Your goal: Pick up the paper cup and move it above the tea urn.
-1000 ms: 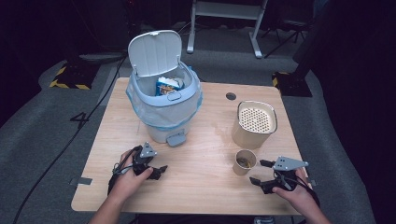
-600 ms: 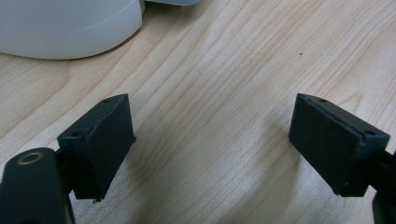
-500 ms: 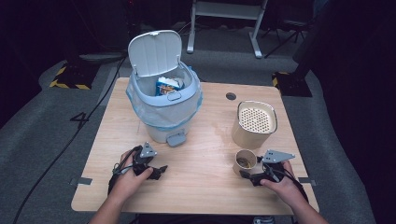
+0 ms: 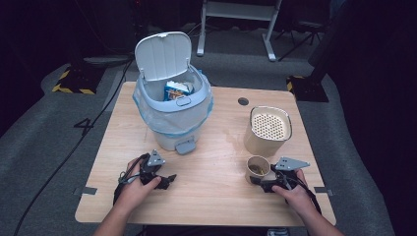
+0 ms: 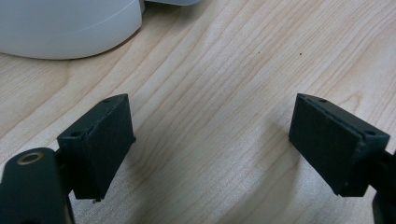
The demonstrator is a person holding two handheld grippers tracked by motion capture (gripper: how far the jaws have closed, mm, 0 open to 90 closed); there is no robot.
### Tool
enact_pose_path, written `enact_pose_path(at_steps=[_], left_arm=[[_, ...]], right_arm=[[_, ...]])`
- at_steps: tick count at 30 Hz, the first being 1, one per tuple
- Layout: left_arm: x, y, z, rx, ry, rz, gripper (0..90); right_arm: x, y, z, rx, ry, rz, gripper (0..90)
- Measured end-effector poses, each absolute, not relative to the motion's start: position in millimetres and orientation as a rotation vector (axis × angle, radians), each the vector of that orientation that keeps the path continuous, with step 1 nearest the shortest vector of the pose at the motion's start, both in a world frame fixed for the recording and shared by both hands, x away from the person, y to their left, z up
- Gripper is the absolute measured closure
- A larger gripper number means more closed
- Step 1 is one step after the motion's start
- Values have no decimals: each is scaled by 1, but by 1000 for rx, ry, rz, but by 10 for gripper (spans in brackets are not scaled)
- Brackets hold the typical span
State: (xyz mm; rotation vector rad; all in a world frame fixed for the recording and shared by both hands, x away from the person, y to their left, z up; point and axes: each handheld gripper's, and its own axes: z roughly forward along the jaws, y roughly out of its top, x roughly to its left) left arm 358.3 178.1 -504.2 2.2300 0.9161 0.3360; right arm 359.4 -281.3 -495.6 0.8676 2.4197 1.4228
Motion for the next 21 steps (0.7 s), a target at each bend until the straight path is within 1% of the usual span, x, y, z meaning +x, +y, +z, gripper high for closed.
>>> enact_pose_path(at_steps=[11, 12, 21], left_arm=[[358, 178, -504, 2230, 916, 336, 141], [358, 178, -504, 2230, 916, 336, 141], [358, 179, -504, 2231, 904, 332, 140]], right_arm=[[353, -286, -470, 763, 2386, 1492, 334], [353, -288, -462, 746, 2382, 1501, 334], [356, -298, -430, 697, 2390, 1539, 335]])
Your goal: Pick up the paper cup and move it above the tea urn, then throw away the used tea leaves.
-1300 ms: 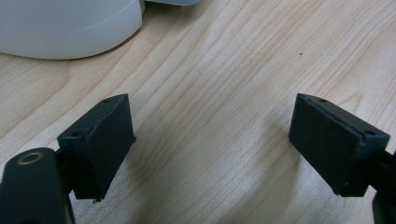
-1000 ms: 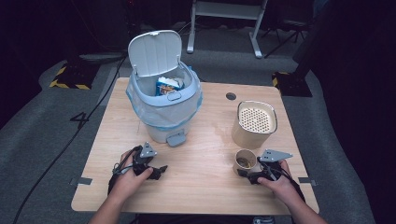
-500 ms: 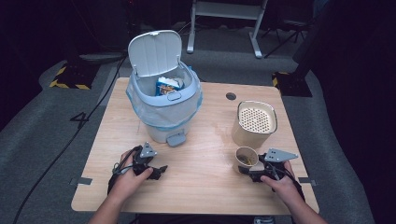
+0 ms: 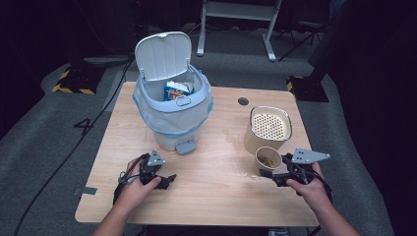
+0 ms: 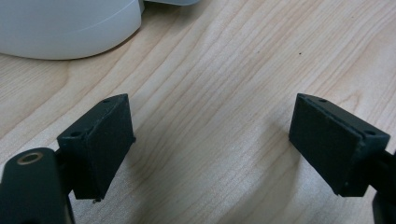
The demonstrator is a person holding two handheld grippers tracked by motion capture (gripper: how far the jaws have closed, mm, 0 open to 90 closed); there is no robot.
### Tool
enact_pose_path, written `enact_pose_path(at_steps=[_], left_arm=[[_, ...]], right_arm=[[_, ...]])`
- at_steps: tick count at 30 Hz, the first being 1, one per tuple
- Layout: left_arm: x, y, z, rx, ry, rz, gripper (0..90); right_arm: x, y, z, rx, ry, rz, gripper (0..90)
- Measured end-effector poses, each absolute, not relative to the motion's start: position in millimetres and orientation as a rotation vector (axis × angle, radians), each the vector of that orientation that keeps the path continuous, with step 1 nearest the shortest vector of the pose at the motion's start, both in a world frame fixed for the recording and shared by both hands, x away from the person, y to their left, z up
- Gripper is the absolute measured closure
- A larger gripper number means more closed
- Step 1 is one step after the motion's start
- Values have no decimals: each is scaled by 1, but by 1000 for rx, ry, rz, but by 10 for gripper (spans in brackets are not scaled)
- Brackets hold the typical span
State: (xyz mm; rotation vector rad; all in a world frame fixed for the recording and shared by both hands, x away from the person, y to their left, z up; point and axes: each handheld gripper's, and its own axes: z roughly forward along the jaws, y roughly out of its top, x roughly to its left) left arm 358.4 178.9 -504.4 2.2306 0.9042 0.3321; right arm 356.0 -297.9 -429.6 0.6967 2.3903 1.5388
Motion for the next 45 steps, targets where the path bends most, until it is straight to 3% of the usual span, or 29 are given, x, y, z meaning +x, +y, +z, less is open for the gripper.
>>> enact_pose_path(at_steps=[20, 45], left_arm=[[358, 179, -504, 2231, 901, 332, 141], [359, 179, -504, 2231, 902, 331, 141]], right_arm=[[374, -324, -371, 701, 2344, 1466, 337], [428, -350, -338, 706, 2233, 1337, 342]])
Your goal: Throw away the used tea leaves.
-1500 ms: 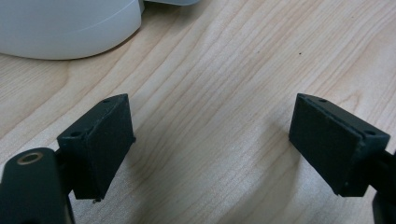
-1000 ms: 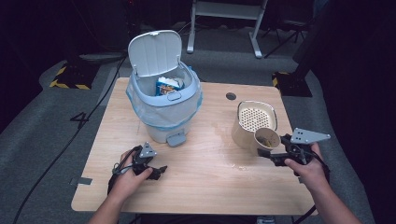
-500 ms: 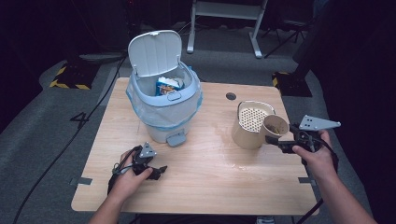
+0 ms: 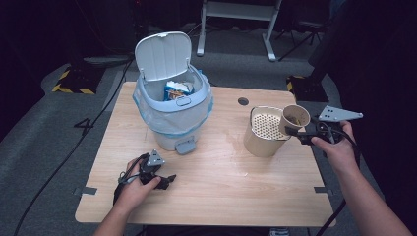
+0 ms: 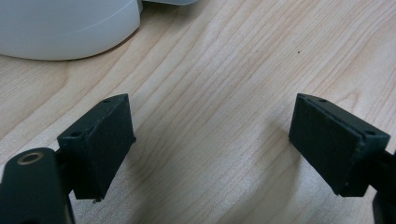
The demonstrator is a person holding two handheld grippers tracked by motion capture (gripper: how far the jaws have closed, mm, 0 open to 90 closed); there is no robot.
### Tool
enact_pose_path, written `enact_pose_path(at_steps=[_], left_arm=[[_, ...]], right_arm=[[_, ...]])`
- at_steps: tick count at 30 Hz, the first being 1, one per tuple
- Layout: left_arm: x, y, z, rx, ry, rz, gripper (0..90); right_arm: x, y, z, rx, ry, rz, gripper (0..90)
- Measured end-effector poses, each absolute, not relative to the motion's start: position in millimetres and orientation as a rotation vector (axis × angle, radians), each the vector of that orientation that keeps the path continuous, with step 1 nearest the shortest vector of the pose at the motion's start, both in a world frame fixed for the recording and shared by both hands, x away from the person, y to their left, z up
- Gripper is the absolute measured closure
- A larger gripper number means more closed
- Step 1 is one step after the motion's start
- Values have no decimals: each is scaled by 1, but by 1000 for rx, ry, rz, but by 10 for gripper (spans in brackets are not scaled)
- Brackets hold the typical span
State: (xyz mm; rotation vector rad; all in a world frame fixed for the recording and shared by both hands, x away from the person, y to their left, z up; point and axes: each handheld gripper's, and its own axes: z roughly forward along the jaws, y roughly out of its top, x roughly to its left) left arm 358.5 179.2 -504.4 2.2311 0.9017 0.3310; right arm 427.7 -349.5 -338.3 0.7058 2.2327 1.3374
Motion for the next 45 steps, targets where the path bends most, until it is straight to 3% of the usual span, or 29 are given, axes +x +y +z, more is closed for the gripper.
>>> enact_pose_path(at_steps=[29, 45], left_arm=[[360, 180, -504, 2238, 891, 330, 140], [360, 180, -504, 2238, 891, 330, 140]], right_arm=[[472, -348, -323, 672, 2199, 1114, 342], [474, -337, -323, 382, 2138, 646, 346]])
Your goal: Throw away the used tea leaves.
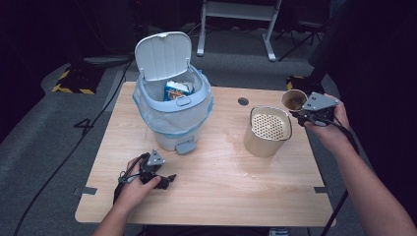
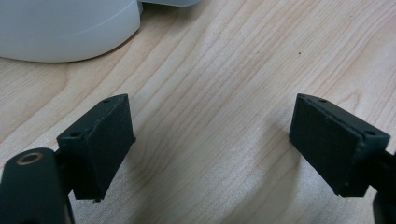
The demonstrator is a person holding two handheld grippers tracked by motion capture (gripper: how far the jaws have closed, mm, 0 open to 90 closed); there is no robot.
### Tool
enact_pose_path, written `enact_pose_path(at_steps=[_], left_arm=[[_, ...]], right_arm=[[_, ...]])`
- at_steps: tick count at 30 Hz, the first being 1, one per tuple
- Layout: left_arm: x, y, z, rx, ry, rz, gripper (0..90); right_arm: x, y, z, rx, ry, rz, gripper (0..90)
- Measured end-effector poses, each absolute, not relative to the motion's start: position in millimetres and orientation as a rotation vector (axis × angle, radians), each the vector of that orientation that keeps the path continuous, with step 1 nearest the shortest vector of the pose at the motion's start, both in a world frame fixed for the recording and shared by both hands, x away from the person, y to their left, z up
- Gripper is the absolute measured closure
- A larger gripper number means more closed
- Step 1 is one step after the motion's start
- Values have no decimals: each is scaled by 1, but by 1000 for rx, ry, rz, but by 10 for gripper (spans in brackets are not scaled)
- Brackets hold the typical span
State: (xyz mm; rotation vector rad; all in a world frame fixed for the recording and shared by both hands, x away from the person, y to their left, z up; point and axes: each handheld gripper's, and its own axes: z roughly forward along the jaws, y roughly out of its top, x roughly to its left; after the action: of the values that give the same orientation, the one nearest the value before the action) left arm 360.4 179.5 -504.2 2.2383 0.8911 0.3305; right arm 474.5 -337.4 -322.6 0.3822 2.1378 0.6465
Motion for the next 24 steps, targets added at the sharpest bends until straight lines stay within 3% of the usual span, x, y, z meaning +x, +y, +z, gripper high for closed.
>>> enact_pose_path(at_steps=[7, 24], left_arm=[[360, 180, -504, 2239, 891, 330, 139], [360, 180, -504, 2238, 891, 330, 140]], right_arm=[[470, -321, -332, 102, 2034, 238, 351], [459, -290, -356, -300, 1678, -343, 364]])
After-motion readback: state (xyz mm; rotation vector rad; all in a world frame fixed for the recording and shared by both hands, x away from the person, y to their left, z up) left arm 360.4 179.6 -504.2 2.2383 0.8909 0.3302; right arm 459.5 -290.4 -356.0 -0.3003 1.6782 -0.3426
